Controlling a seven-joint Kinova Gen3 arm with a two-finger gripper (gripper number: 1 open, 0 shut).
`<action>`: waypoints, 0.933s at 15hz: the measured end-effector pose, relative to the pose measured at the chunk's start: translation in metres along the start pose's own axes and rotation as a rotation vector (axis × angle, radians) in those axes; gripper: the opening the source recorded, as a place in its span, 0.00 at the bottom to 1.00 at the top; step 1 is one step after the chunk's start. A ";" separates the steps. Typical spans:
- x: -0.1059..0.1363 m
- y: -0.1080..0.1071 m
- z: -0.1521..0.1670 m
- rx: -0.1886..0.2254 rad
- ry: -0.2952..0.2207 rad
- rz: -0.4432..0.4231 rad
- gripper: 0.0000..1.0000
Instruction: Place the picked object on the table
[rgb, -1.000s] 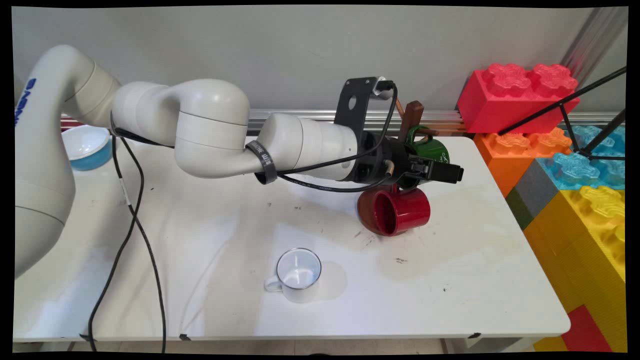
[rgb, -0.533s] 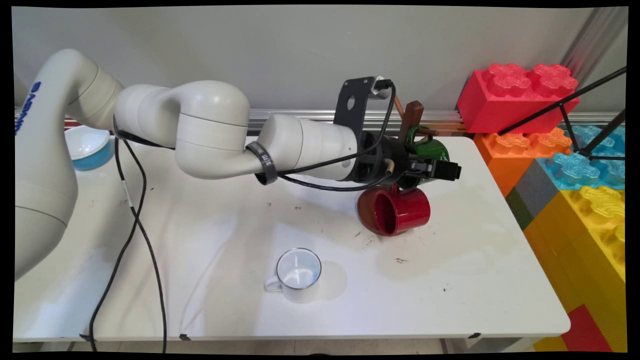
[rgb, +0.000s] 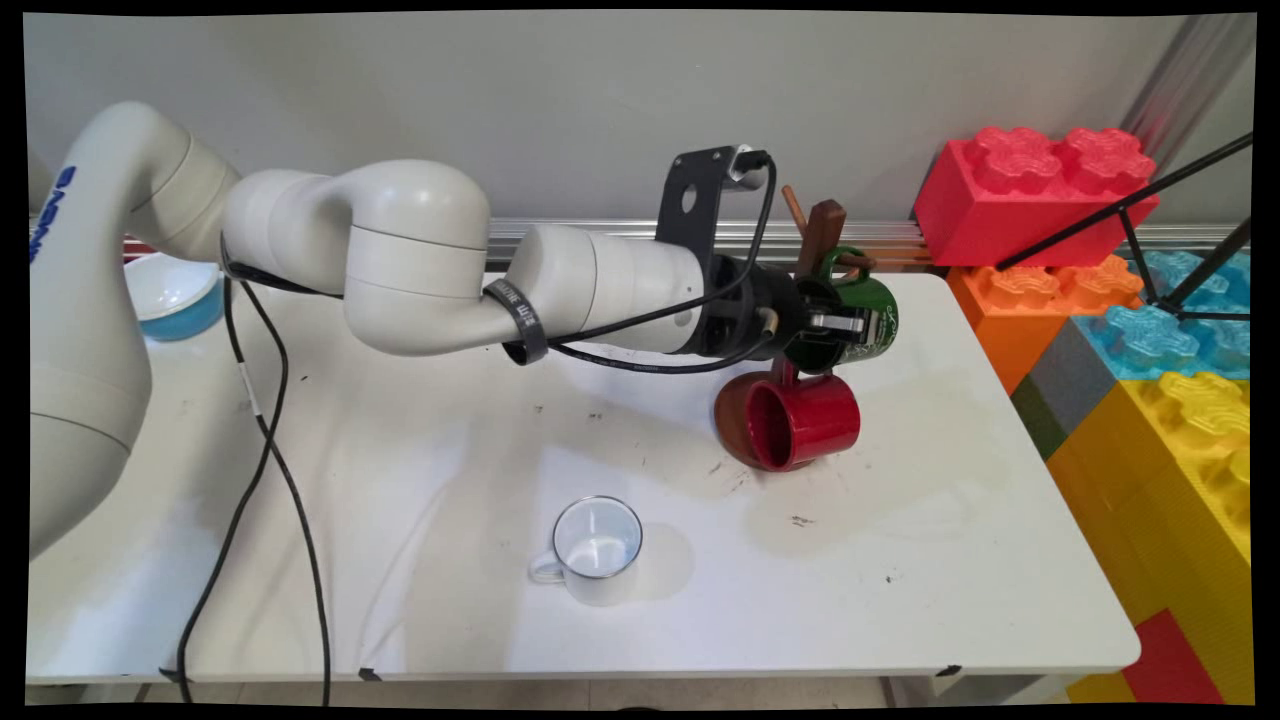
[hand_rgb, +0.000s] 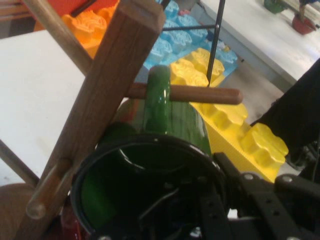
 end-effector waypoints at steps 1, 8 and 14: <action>0.000 0.000 -0.001 -0.001 0.000 -0.002 0.00; 0.000 0.000 -0.007 -0.023 0.003 -0.009 0.00; 0.005 0.006 -0.016 -0.060 0.016 -0.017 0.00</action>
